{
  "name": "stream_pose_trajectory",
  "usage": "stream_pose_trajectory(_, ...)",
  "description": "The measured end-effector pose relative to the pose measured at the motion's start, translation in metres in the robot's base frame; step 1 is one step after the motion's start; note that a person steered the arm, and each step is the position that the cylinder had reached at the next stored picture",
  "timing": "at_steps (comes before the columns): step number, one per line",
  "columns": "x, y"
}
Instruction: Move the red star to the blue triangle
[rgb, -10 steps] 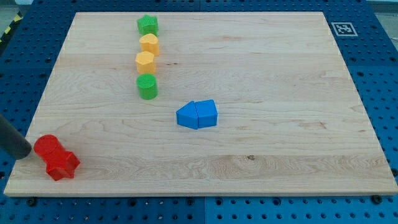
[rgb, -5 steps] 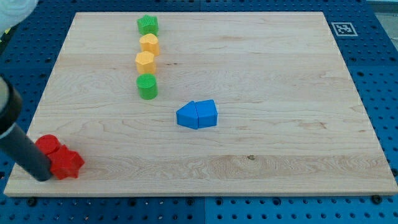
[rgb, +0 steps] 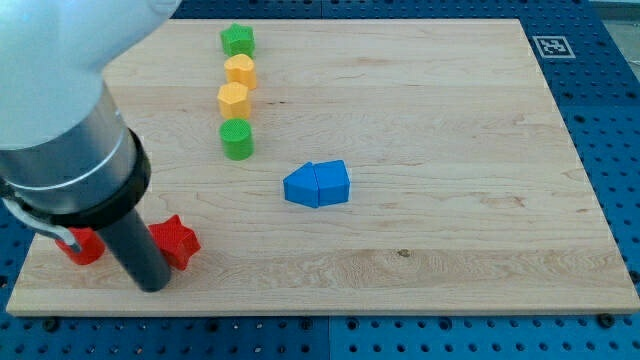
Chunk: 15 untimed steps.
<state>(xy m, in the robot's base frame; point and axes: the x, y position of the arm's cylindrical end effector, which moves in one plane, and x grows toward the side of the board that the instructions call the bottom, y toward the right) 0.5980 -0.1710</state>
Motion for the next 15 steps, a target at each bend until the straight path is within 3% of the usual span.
stream_pose_trajectory(3, -0.010, -0.019)
stream_pose_trajectory(7, -0.028, 0.072)
stream_pose_trajectory(12, -0.017, 0.135)
stream_pose_trajectory(15, -0.030, 0.138)
